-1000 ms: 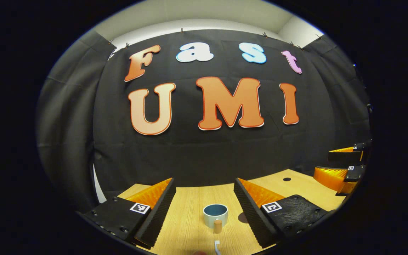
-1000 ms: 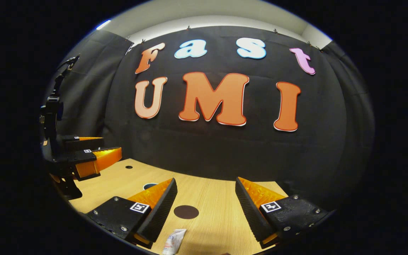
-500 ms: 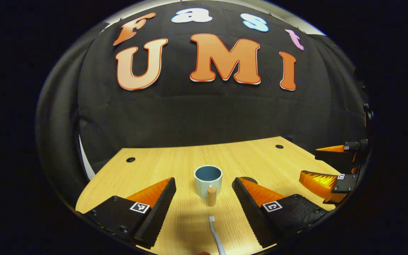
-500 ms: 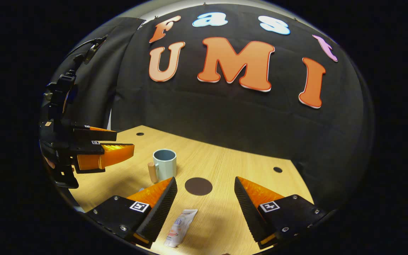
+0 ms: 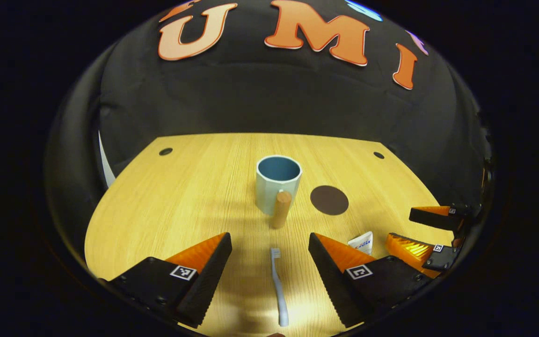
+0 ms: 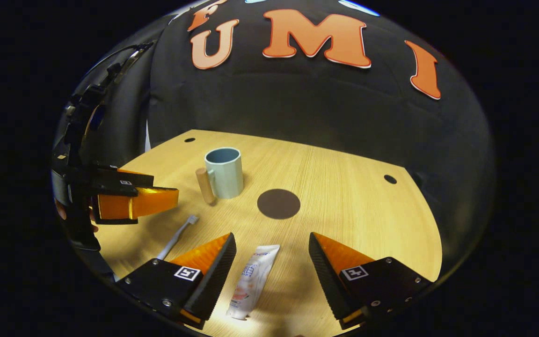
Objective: Put the toothbrush and toothpaste on the desktop into the cup, then pick up the cup and place it on the coaster on the desktop.
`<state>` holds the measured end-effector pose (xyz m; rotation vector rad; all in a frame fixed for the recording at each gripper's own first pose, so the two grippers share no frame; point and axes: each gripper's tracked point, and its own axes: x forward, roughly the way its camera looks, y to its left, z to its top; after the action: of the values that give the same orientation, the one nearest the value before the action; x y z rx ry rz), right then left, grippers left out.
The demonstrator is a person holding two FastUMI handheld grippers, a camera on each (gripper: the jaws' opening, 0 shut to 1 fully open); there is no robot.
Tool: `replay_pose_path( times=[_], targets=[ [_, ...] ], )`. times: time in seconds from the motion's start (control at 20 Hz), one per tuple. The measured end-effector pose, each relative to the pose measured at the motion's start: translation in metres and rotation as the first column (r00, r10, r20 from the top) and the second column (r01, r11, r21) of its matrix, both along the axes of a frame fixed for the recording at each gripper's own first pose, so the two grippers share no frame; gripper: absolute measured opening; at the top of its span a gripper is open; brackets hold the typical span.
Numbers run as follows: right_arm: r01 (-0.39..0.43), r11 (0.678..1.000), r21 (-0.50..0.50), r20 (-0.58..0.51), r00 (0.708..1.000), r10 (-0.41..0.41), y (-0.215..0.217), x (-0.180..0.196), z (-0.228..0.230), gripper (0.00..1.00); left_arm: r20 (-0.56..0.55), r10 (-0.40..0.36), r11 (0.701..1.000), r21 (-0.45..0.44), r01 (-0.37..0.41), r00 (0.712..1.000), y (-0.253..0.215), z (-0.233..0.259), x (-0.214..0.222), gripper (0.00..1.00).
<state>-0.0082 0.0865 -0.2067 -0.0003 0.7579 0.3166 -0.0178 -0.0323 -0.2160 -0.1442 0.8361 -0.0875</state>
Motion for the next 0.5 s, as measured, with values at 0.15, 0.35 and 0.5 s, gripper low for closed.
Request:
replay_pose_path(
  times=[0.15, 0.35, 0.5],
  targets=[
    [-0.024, 1.0, -0.003, -0.058, 0.998, 0.024, 0.004, -0.008, 0.0, 0.88, -0.086, -0.001, 0.999, 0.032, 0.003, 0.996, 0.001, -0.02, -0.009, 0.99],
    [-0.056, 0.998, 0.003, -0.114, 0.992, 0.056, 0.005, -0.008, 0.014, 0.85, -0.168, 0.012, 1.0, 0.023, -0.008, 0.986, -0.009, -0.039, -0.016, 0.97],
    [-0.051, 0.998, -0.023, -0.146, 0.988, 0.047, 0.006, -0.01, 0.014, 0.85, -0.198, 0.028, 0.998, 0.067, -0.015, 0.98, -0.013, -0.059, -0.023, 0.97]
  ],
)
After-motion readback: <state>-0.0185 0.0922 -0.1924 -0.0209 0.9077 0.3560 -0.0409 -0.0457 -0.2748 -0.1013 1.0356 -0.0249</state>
